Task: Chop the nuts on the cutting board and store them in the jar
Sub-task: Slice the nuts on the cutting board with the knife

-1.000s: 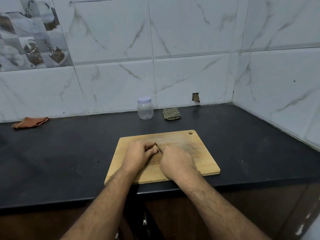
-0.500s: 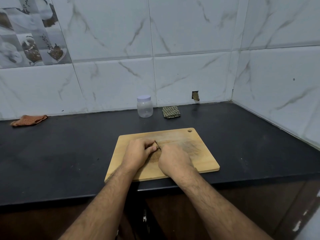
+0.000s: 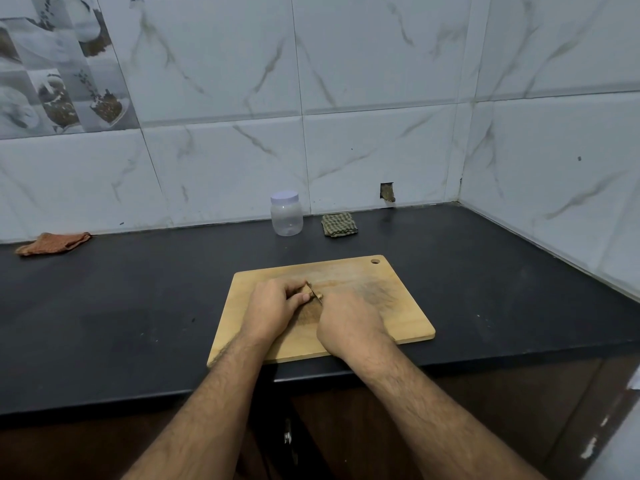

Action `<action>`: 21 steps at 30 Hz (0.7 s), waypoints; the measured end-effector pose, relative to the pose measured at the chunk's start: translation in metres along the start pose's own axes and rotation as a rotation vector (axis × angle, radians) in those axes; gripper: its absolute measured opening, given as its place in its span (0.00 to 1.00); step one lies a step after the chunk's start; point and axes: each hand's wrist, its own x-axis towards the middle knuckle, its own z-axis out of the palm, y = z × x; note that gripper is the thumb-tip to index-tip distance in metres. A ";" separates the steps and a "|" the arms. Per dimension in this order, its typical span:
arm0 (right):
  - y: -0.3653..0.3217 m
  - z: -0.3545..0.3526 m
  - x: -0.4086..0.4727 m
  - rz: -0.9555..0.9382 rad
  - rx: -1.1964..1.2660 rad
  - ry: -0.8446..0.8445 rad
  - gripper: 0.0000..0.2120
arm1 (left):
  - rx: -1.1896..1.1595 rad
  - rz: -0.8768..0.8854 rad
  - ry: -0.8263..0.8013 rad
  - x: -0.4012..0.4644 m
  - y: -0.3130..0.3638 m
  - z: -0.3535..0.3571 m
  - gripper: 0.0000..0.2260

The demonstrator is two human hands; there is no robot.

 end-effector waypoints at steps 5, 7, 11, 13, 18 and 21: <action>0.004 0.000 -0.005 -0.018 -0.022 0.005 0.13 | 0.022 0.004 -0.005 0.000 -0.001 0.000 0.04; 0.007 -0.002 -0.005 -0.006 -0.015 -0.001 0.13 | 0.035 0.008 0.000 0.000 0.000 0.000 0.05; 0.014 -0.002 -0.007 0.037 0.000 0.004 0.13 | 0.073 0.011 0.021 -0.001 0.004 -0.002 0.07; 0.015 -0.002 -0.008 0.070 0.018 0.016 0.12 | 0.080 0.007 0.033 -0.001 0.007 -0.003 0.07; 0.012 -0.002 -0.006 0.061 0.041 -0.013 0.09 | 0.041 -0.018 0.000 0.000 0.010 -0.008 0.09; 0.019 -0.009 -0.002 0.101 0.050 -0.019 0.09 | 0.063 -0.077 -0.098 0.005 0.012 -0.017 0.11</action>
